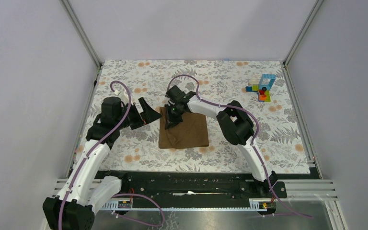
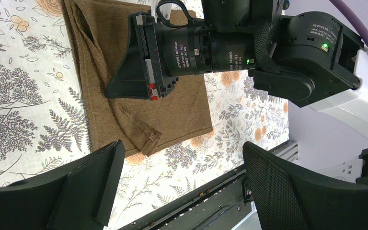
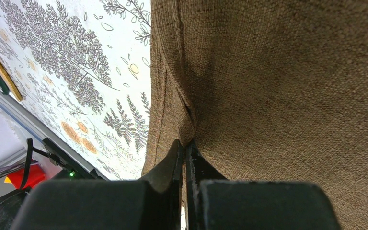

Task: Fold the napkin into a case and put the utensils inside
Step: Fold the rectangle-folded napkin at the center of the board.

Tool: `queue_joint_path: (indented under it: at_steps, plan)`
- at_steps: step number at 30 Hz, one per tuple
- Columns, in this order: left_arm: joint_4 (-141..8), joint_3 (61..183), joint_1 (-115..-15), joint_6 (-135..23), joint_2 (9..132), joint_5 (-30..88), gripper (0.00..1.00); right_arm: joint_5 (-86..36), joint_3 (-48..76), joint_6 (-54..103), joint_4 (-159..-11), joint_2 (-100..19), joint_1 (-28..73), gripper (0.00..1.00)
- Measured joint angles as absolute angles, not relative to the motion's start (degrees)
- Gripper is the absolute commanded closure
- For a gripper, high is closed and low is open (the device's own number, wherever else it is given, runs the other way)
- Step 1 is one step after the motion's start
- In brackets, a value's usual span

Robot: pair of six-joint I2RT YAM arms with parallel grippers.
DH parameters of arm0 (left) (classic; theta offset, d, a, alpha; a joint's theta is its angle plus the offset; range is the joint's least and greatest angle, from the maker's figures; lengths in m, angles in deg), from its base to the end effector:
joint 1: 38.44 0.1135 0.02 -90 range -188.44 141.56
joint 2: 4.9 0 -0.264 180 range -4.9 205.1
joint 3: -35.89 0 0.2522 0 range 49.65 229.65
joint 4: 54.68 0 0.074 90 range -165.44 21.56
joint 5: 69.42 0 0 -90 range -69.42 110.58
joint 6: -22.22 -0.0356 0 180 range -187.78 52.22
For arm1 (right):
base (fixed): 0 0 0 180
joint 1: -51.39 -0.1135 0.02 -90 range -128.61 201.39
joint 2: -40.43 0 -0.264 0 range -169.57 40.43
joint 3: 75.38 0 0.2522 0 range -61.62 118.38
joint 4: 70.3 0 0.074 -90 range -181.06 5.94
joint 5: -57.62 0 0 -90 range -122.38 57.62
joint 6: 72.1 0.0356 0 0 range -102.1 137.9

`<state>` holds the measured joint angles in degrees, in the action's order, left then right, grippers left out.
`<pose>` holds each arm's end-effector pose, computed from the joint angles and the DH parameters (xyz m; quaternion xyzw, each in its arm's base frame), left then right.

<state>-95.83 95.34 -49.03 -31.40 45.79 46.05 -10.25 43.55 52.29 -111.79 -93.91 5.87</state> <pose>0.1856 -0.0503 0.2993 -0.0872 0.8569 -0.3645 0.3541 0.3450 0.3705 0.1457 -0.1456 0.9310 0.3206 0.0962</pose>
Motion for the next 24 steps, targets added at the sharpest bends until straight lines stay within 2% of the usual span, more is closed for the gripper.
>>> queue_joint_path:
  at_steps: [19, 21, 24]
  plan:
    - [-95.90, 95.34, -49.03, -31.40, 44.92, 46.03, 0.01, -10.19, 46.32, 53.29, -111.30, -95.05, 5.87, 1.00]
    - [-95.92, 95.34, -49.03, -31.40, 44.92, 46.03, 0.01, -10.08, 46.57, 53.45, -111.28, -95.57, 5.87, 0.93]
    - [-95.92, 95.34, -49.03, -31.44, 44.92, 46.03, 0.01, -9.55, 46.65, 54.04, -111.13, -96.25, 5.87, 0.71]
